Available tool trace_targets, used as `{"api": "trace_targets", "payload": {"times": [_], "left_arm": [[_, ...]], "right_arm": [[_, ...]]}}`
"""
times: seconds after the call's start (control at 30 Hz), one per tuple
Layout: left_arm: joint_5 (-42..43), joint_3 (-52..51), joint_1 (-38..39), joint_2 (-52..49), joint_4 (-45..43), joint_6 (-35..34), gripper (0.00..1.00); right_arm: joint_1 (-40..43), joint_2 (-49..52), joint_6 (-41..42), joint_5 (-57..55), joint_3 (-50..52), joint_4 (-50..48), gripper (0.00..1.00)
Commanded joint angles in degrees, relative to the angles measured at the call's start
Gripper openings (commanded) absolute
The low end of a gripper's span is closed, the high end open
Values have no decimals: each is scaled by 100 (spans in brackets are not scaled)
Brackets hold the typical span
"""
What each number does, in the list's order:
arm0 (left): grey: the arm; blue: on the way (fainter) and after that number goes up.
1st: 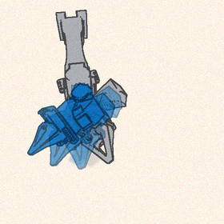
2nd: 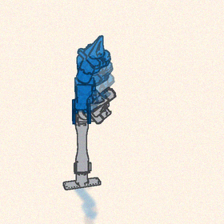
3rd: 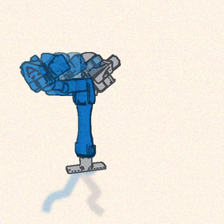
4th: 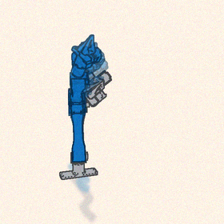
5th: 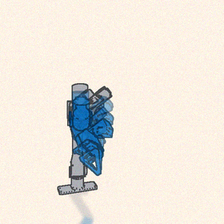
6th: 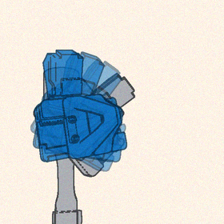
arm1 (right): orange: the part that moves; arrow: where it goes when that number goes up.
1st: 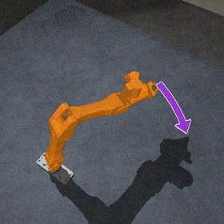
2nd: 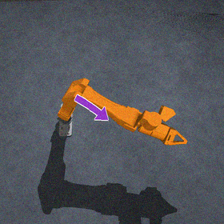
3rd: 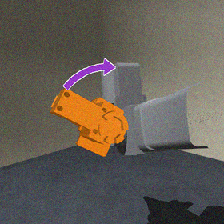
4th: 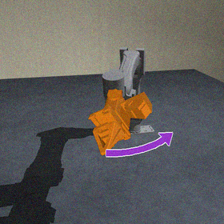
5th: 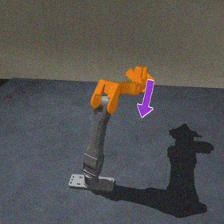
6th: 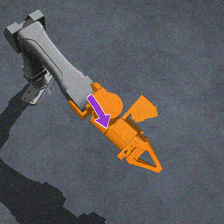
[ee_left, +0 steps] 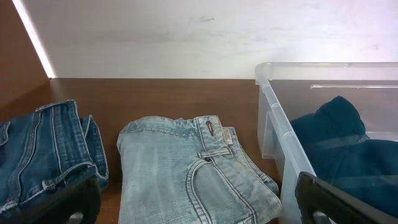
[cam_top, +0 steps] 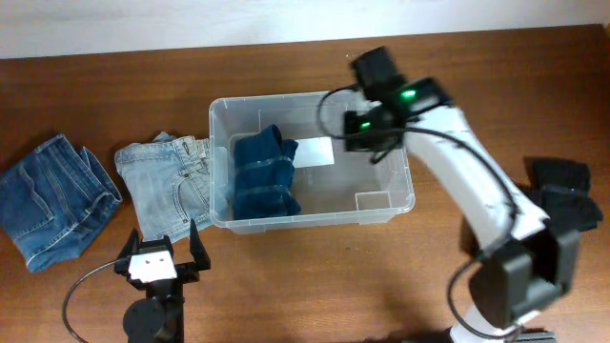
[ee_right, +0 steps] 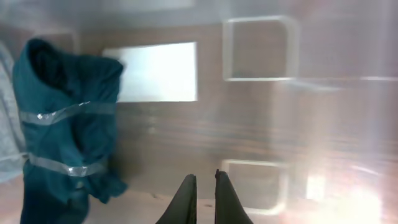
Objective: Pack container
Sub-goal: 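Lower the garment into the bin's left side and open the right gripper, then move the right gripper back right to the black garments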
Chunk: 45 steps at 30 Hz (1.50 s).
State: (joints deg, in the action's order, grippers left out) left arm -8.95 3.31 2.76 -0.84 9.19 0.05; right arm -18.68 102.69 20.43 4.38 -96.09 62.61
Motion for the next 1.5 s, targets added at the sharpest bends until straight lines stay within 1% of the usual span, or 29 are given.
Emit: {"api": "trace_targets", "payload": {"times": [0.0,0.13,0.23,0.37,0.47,0.53,0.67,0.8,0.9,1.03,1.17,1.3,1.4,1.43,1.47], "left_arm": [[20,-57,-31,50,-17,87,99],[17,-57,-31,50,-17,85,99],[20,-57,-31,50,-17,87,99],[20,-57,-31,50,-17,87,99],[20,-57,-31,50,-17,85,99],[17,-57,-31,50,-17,85,99],[17,-57,-31,50,-17,87,99],[20,-57,-31,50,-17,85,99],[17,-57,-31,50,-17,85,99],[20,-57,-31,50,-17,87,99],[20,-57,-31,50,-17,85,99],[20,-57,-31,50,-17,85,99],[17,-57,-31,50,-17,85,100],[20,-57,-31,50,-17,87,99],[17,-57,-31,50,-17,87,99]], "right_arm": [[461,-743,-361,-13,-13,251,5],[1246,-1353,-356,-13,-13,616,5],[2057,-1696,-354,-13,-13,898,5],[3274,-1821,-352,-13,-11,1368,6],[4039,-1762,-348,-9,146,1554,6],[4465,-1753,-297,-9,361,1565,6],[5359,-1753,164,-9,966,1456,5],[6203,-1753,603,-9,1705,1154,5],[6741,-1753,713,-9,2267,861,5],[7267,-1753,739,-9,2953,463,5],[7646,-1753,1045,-111,3646,4,5],[7827,-1751,1318,-199,4253,-553,6],[7831,-1751,1314,-105,4634,-981,5],[7831,-1751,1314,-11,4754,-1106,6],[7831,-1751,1311,111,4872,-1237,11]]}}
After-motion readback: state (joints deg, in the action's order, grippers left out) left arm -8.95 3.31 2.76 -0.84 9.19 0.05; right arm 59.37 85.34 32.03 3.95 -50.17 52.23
